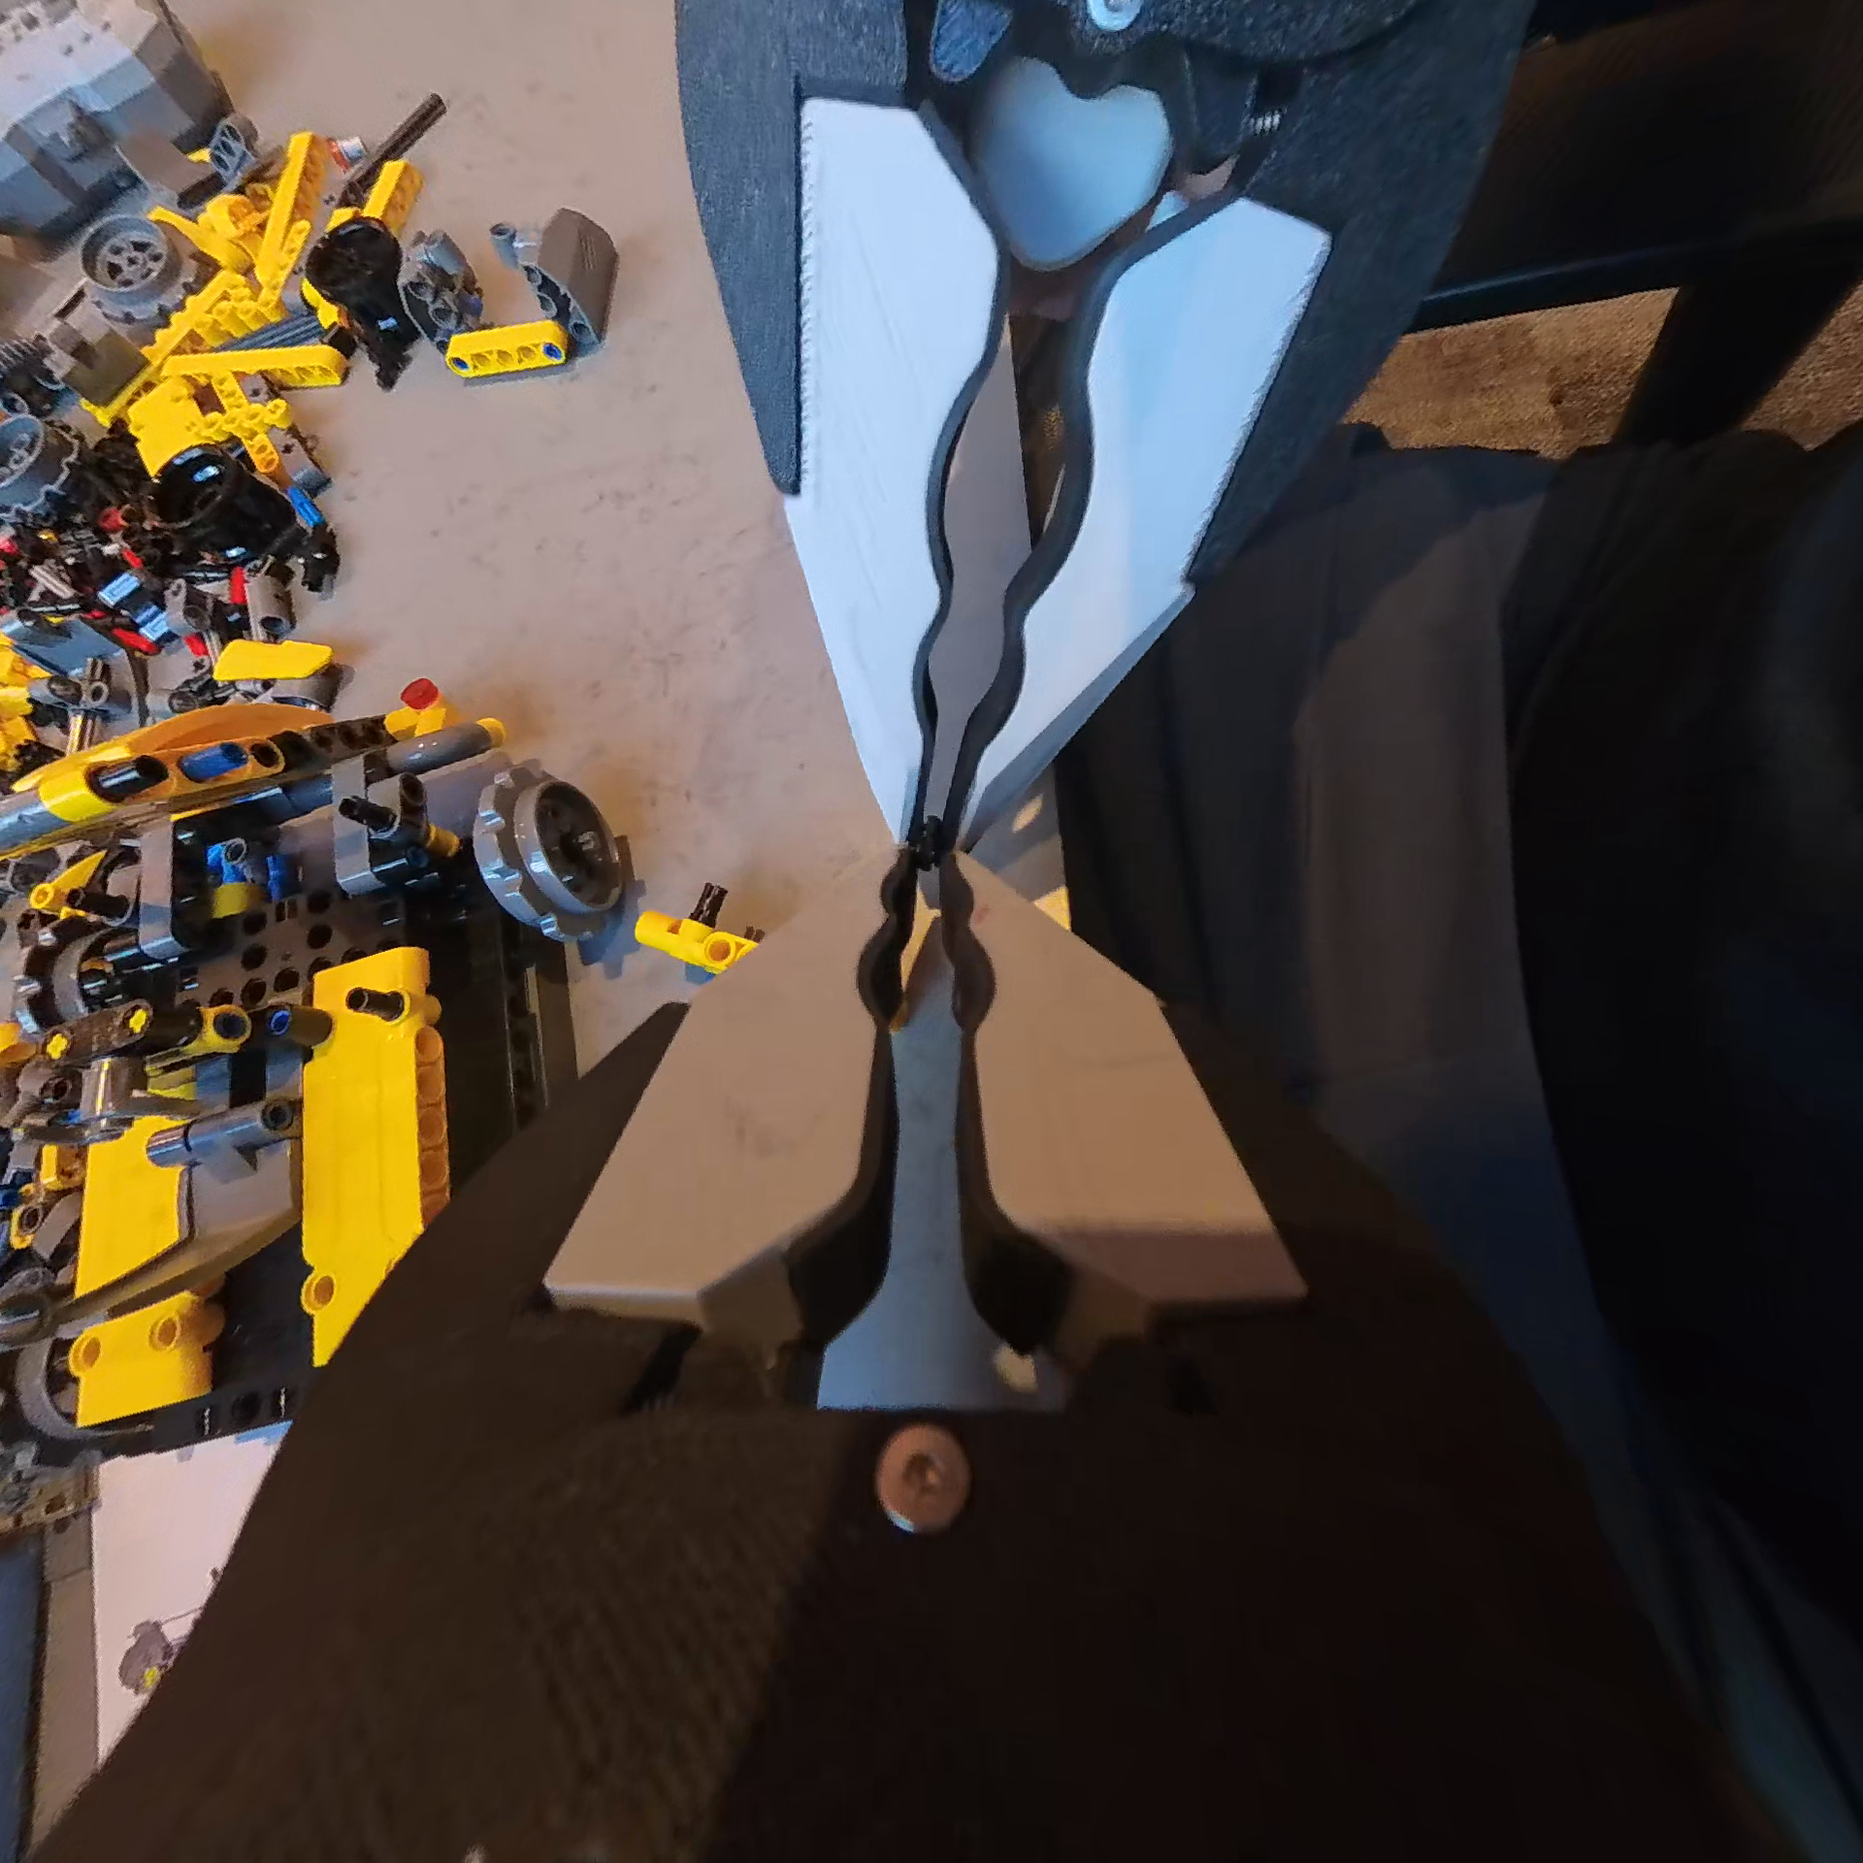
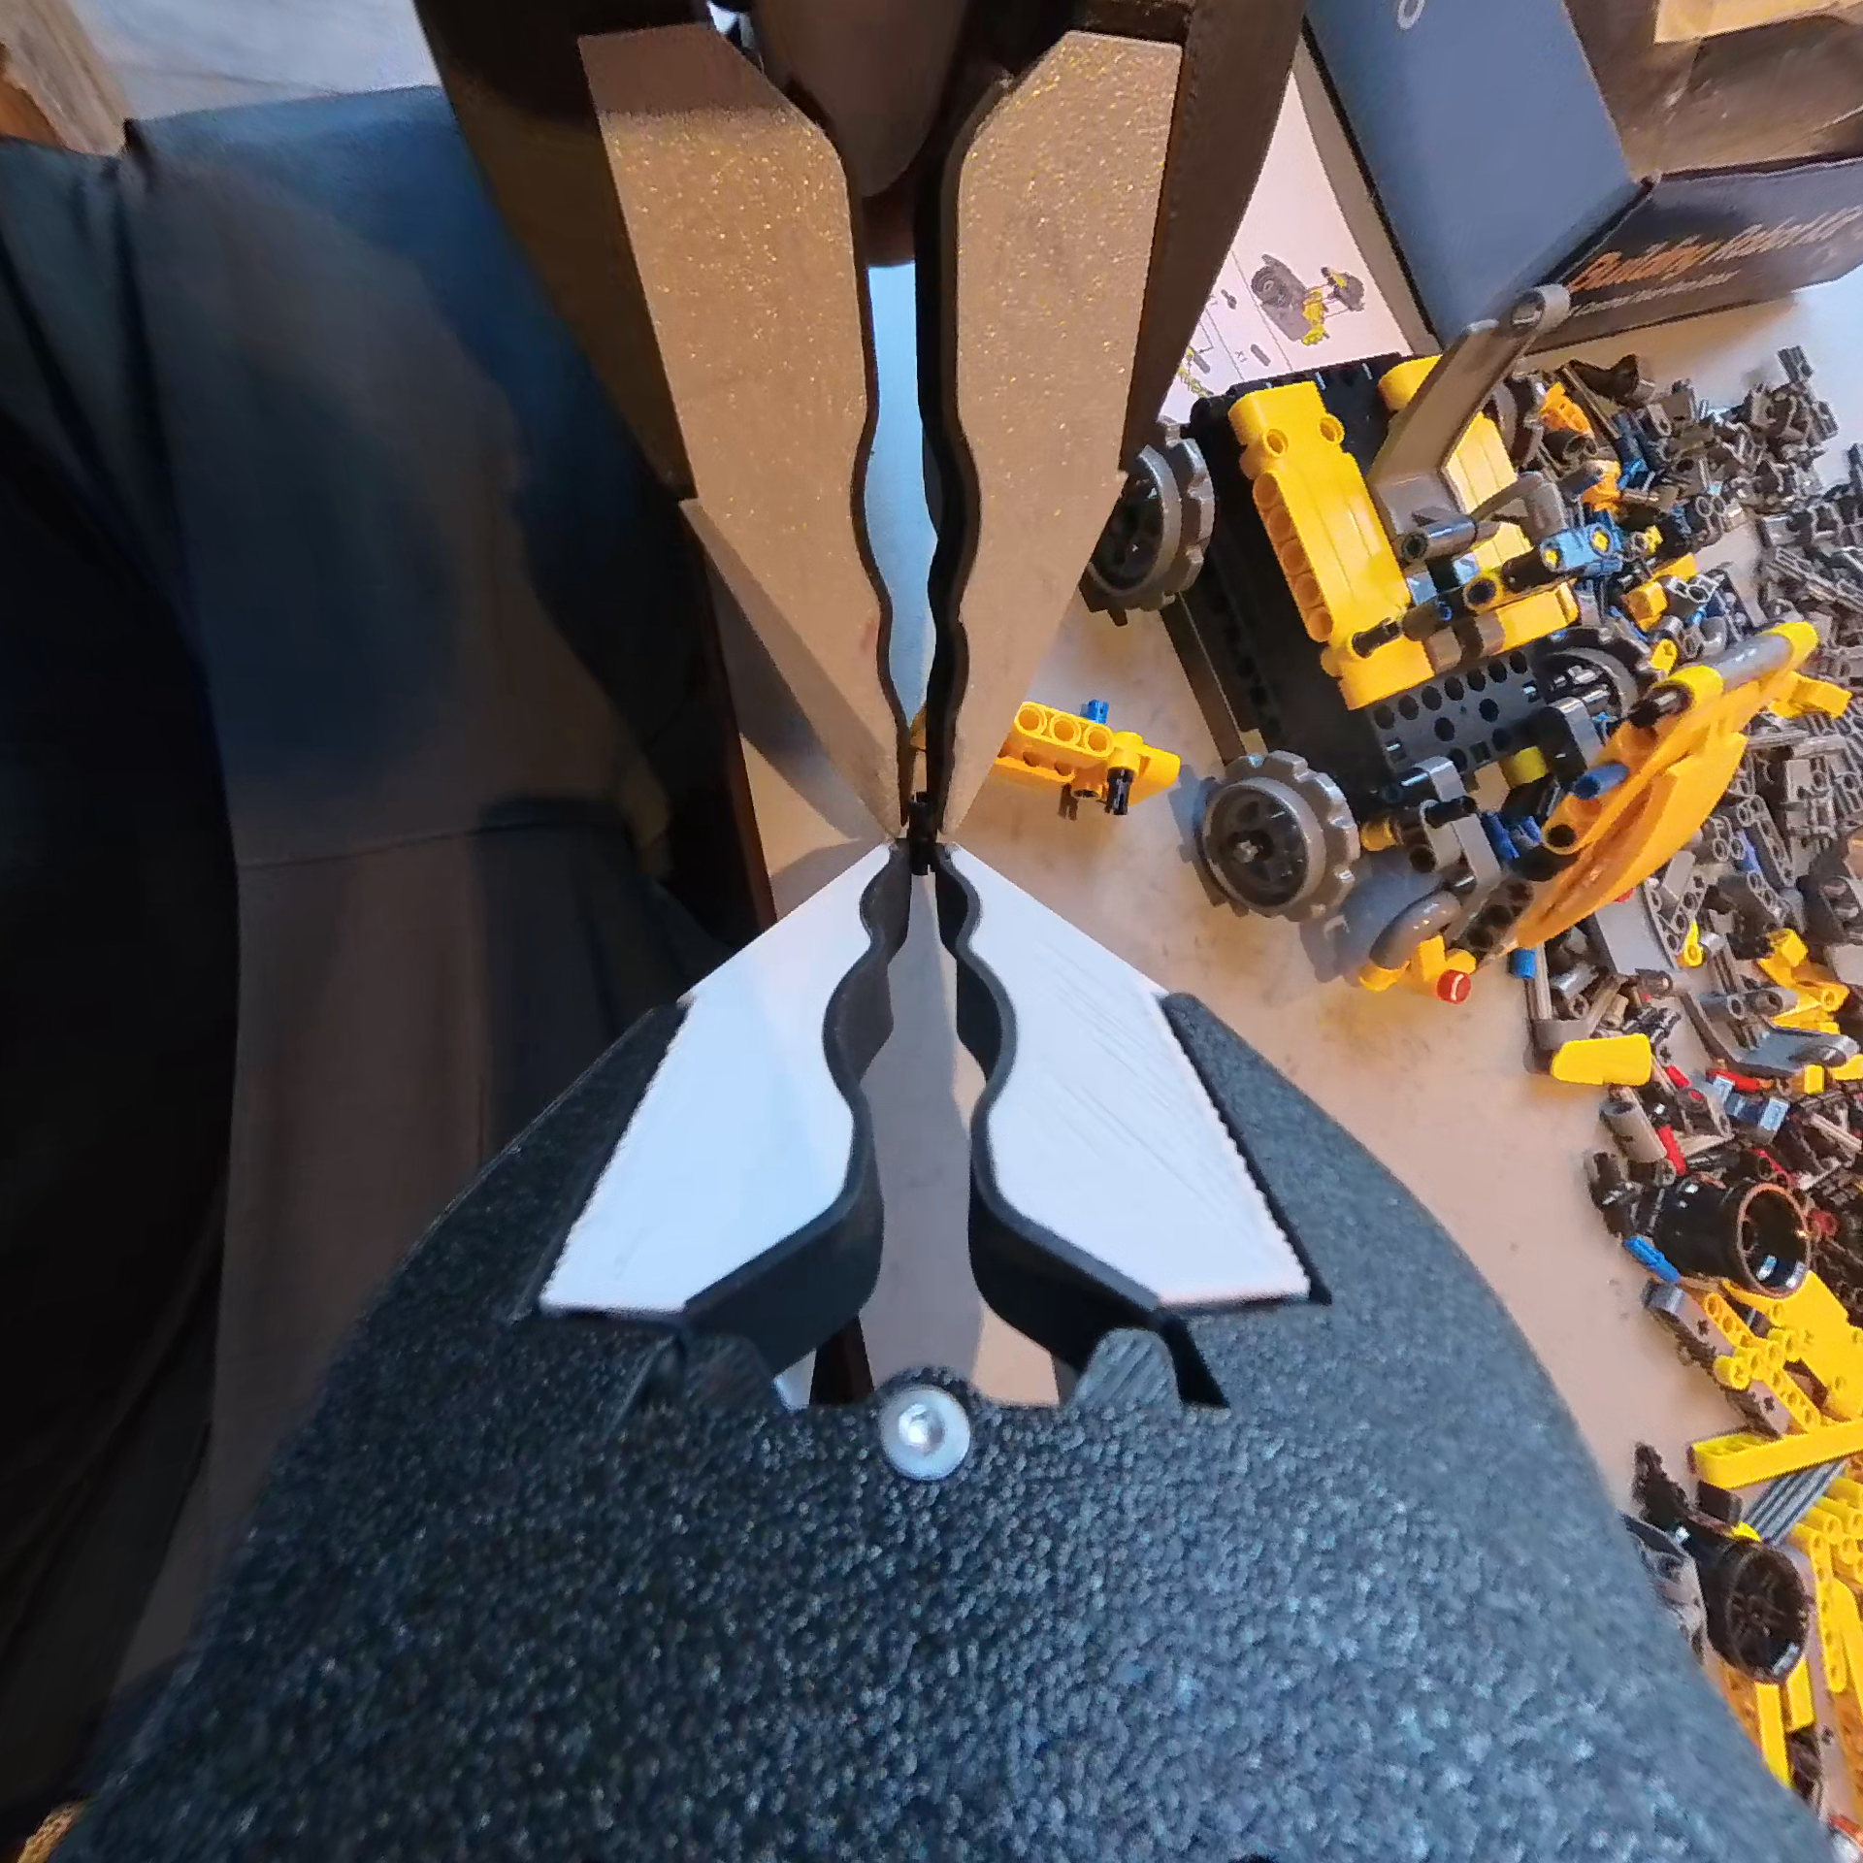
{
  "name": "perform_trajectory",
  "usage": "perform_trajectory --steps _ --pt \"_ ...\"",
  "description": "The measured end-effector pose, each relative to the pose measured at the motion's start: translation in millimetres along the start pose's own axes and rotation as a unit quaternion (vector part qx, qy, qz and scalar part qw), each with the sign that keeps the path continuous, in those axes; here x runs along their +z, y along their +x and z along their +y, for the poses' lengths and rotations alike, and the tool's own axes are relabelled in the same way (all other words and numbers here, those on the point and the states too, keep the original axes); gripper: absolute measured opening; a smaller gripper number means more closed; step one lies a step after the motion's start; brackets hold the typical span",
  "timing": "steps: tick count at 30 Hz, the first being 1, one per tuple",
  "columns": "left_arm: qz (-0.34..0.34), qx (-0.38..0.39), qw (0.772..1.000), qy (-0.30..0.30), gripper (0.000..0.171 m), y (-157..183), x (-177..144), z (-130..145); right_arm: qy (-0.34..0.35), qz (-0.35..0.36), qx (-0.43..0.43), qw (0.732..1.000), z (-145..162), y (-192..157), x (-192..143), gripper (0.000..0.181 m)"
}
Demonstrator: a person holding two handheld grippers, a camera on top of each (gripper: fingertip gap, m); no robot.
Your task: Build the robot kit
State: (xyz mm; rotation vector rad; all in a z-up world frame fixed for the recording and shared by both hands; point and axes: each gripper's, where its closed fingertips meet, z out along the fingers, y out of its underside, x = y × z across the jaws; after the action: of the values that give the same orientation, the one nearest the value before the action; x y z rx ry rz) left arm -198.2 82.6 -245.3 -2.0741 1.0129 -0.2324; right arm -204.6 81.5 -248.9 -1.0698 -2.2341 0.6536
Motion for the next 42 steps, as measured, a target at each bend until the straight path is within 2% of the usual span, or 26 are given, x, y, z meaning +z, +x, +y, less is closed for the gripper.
perform_trajectory --steps 1,9,16,19,22,27,30,37,42 --pt "0.001 -0.001 1.000 0.000 0.002 0.1 0.2 0.4 0.001 0.001 0.001 1.000 0.3 0.0 -0.2 0.004" --pt "0.025 -0.049 0.998 0.004 0.005 3.2 4.4 -1.5 -0.011 0.012 -0.011 1.000 4.1 -0.5 0.5 0.004" --pt "0.016 -0.040 0.999 0.008 0.003 0.8 2.2 -2.0 -0.001 0.018 -0.010 1.000 2.3 1.1 -1.6 0.004" --pt "0.024 -0.028 0.999 0.032 0.003 1.6 -4.5 -7.4 0.042 0.011 0.009 0.999 -4.9 1.2 -8.3 0.005" --pt "0.050 -0.017 0.994 0.094 0.002 5.5 -15.9 -18.2 0.115 -0.011 0.042 0.992 -17.3 -1.1 -21.7 0.005" --pt "0.068 0.021 0.980 0.188 0.002 15.2 -35.7 -38.7 0.216 -0.056 0.080 0.972 -38.5 -7.8 -44.5 0.005" --pt "0.079 0.027 0.971 0.224 0.002 18.7 -45.2 -47.8 0.264 -0.070 0.094 0.957 -49.6 -9.5 -56.7 0.005" --pt "0.075 0.033 0.964 0.254 0.002 19.7 -48.6 -52.7 0.305 -0.079 0.123 0.941 -57.2 -8.8 -65.4 0.004" --pt "0.062 0.043 0.964 0.254 0.002 17.9 -50.7 -52.6 0.298 -0.065 0.120 0.945 -54.4 -7.9 -61.6 0.004"
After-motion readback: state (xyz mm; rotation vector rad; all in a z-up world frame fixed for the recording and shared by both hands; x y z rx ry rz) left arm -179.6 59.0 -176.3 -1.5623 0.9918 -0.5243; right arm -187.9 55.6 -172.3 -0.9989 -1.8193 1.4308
